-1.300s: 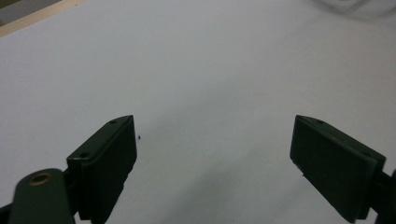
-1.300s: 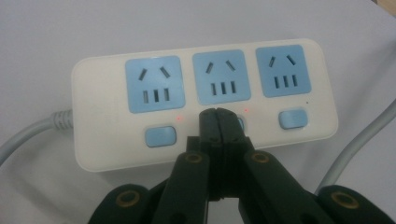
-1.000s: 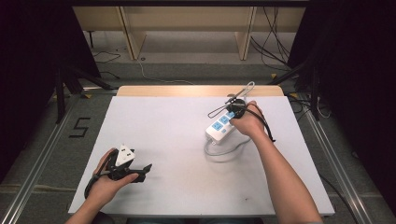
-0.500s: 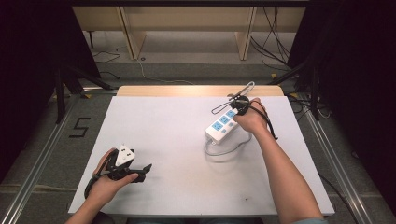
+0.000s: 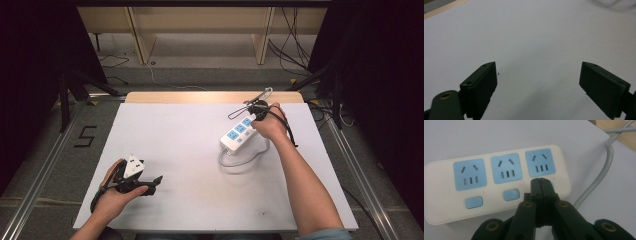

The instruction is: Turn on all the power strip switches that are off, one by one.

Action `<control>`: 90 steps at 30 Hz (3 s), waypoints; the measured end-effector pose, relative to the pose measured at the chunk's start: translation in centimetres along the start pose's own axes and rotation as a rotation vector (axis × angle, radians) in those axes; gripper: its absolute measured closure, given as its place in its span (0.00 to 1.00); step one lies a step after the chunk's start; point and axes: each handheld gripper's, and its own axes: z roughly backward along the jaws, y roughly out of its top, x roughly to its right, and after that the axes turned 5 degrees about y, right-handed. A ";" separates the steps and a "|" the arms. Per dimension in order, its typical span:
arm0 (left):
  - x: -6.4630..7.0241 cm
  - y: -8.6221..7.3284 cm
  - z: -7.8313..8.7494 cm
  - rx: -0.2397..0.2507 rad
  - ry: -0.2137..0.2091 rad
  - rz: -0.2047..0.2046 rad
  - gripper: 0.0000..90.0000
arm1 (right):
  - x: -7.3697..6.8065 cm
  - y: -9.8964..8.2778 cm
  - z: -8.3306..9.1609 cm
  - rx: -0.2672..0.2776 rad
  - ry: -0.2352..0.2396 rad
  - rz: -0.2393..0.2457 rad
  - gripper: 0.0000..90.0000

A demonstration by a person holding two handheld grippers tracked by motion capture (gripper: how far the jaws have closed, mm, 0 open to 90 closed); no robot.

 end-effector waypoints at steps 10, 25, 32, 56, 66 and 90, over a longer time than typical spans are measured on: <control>0.0 0.0 0.0 -0.001 0.000 0.000 0.16 | 0.3 0.1 -0.5 -0.009 -0.006 -0.002 1.00; 0.1 0.0 -0.1 0.004 0.001 0.004 0.16 | 1.1 0.4 -0.8 -0.022 -0.021 -0.011 1.00; 0.1 0.1 0.0 0.003 0.000 0.002 0.16 | 1.2 0.6 -0.9 -0.021 -0.023 -0.015 1.00; 0.1 0.1 -0.1 0.003 0.000 0.001 0.16 | 1.5 0.9 -1.7 -0.037 -0.024 -0.011 1.00; 0.1 0.1 -0.1 0.002 -0.002 0.000 0.16 | 1.4 1.0 -1.8 -0.045 -0.018 -0.013 1.00; 0.1 0.1 -0.1 0.002 -0.004 -0.001 0.16 | 1.4 1.1 -2.0 -0.049 -0.011 -0.020 1.00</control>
